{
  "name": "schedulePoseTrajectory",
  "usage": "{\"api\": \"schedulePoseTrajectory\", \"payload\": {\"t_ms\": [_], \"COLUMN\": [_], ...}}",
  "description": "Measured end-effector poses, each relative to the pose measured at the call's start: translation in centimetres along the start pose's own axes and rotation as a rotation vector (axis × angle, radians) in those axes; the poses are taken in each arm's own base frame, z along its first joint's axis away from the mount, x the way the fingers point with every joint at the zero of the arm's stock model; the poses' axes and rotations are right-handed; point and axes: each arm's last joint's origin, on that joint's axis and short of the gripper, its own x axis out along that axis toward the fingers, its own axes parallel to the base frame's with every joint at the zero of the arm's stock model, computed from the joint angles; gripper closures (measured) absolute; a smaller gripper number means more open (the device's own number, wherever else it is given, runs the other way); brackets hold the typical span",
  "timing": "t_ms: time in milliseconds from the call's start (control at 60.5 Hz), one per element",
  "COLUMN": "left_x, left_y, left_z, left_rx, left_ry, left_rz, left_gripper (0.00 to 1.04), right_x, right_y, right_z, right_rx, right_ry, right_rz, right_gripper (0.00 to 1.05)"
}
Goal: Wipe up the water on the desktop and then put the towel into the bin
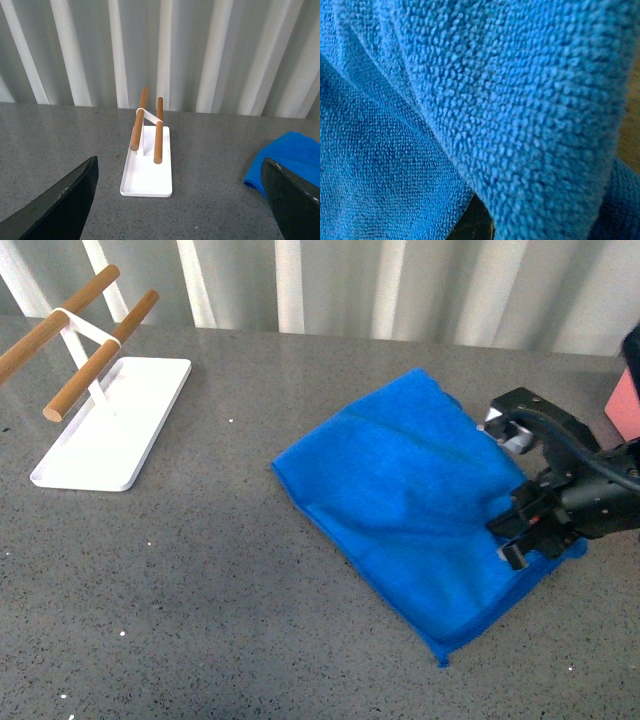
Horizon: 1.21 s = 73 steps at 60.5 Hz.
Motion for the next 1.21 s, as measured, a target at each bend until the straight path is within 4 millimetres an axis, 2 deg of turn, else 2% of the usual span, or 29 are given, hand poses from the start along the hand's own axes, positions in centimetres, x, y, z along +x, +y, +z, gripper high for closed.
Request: {"api": "schedulePoseTrajectory", "payload": {"t_ms": [149, 248, 380, 529, 595, 710, 876, 958, 1041, 1206], "left_x": [0.0, 0.0, 0.0, 0.0, 0.0, 0.0, 0.0, 0.0, 0.0, 0.0], "left_y": [0.0, 0.0, 0.0, 0.0, 0.0, 0.0, 0.0, 0.0, 0.0, 0.0], "left_z": [0.0, 0.0, 0.0, 0.0, 0.0, 0.0, 0.0, 0.0, 0.0, 0.0], "left_rx": [0.0, 0.0, 0.0, 0.0, 0.0, 0.0, 0.0, 0.0, 0.0, 0.0], "left_ry": [0.0, 0.0, 0.0, 0.0, 0.0, 0.0, 0.0, 0.0, 0.0, 0.0], "left_rz": [0.0, 0.0, 0.0, 0.0, 0.0, 0.0, 0.0, 0.0, 0.0, 0.0], "left_gripper": [0.07, 0.07, 0.07, 0.07, 0.07, 0.07, 0.07, 0.07, 0.07, 0.07], "right_x": [-1.1, -1.7, -2.6, -4.8, -7.3, -11.4, -19.6, -23.9, -27.2, -32.4], "right_y": [-1.6, -2.2, -2.9, -4.2, -5.5, -7.3, -9.2, -9.8, -10.3, -11.2], "right_z": [-0.4, 0.2, 2.1, 5.0, 7.0, 9.2, 11.8, 12.4, 12.3, 11.0], "right_rx": [0.002, -0.009, -0.034, -0.061, -0.062, -0.07, -0.073, -0.08, -0.079, -0.063], "right_ry": [-0.002, -0.012, -0.042, -0.086, -0.126, -0.192, -0.333, -0.389, -0.422, -0.466], "right_rz": [-0.055, -0.09, -0.137, -0.199, -0.253, -0.333, -0.473, -0.555, -0.615, -0.702], "right_gripper": [1.02, 1.02, 1.02, 1.02, 1.02, 1.02, 1.02, 1.02, 1.02, 1.02]}}
